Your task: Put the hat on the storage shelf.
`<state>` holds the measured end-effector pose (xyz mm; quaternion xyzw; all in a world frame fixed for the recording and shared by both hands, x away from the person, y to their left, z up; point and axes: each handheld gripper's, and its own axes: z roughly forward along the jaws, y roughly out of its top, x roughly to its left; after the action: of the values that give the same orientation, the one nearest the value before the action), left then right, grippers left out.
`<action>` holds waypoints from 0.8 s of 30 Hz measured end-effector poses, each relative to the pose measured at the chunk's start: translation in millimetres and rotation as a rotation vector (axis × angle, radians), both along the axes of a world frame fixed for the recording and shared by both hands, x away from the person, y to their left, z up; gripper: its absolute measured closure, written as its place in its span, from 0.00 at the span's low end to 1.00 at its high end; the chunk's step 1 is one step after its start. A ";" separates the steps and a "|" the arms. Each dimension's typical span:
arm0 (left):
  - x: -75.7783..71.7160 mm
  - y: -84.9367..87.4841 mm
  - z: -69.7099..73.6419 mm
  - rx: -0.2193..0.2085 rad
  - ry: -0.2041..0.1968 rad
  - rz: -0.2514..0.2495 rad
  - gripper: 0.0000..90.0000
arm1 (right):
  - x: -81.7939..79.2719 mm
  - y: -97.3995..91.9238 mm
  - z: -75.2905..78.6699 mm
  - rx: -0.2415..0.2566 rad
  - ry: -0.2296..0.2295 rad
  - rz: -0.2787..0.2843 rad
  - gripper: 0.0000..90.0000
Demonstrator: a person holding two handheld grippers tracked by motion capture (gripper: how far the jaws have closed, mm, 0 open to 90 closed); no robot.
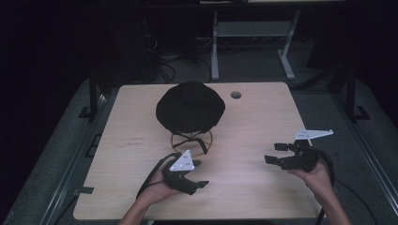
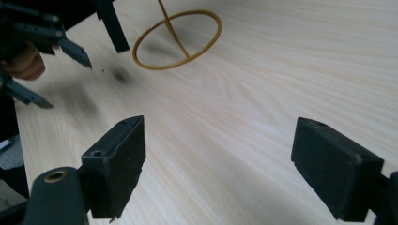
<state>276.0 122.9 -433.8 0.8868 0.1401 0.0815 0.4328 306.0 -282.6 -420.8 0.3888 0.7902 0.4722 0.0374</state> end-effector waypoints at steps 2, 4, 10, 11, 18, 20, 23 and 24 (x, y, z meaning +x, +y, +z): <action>-0.1 0.3 0.1 0.001 0.000 0.000 0.31 | -4.3 -0.3 -2.5 -0.003 0.002 0.000 0.20; -0.3 0.6 0.3 0.000 0.002 0.001 0.31 | -6.4 -0.7 -4.6 0.001 0.000 0.002 0.20; 0.0 1.0 0.2 -0.003 0.002 0.003 0.31 | -18.0 -2.7 -13.9 0.002 0.002 -0.005 0.20; 0.0 0.9 0.1 -0.002 0.002 0.003 0.31 | -19.9 -3.2 -14.8 0.008 0.000 -0.008 0.20; 0.9 1.0 -0.5 -0.007 0.007 0.001 0.31 | -36.7 -7.3 -23.0 -0.002 -0.009 -0.034 0.19; 0.9 0.9 -0.7 -0.008 0.007 0.001 0.31 | -39.2 -7.5 -24.7 0.000 -0.013 -0.034 0.19; 0.9 0.3 -0.8 0.001 0.008 -0.002 0.31 | -48.1 -7.3 -29.2 -0.007 -0.021 -0.040 0.19; 1.1 0.2 -0.8 -0.001 0.012 -0.001 0.31 | -51.1 -7.3 -31.1 -0.002 -0.022 -0.043 0.19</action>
<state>277.1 123.1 -434.6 0.8872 0.1424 0.0759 0.4323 254.9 -289.9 -451.9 0.4006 0.7816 0.4748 0.0566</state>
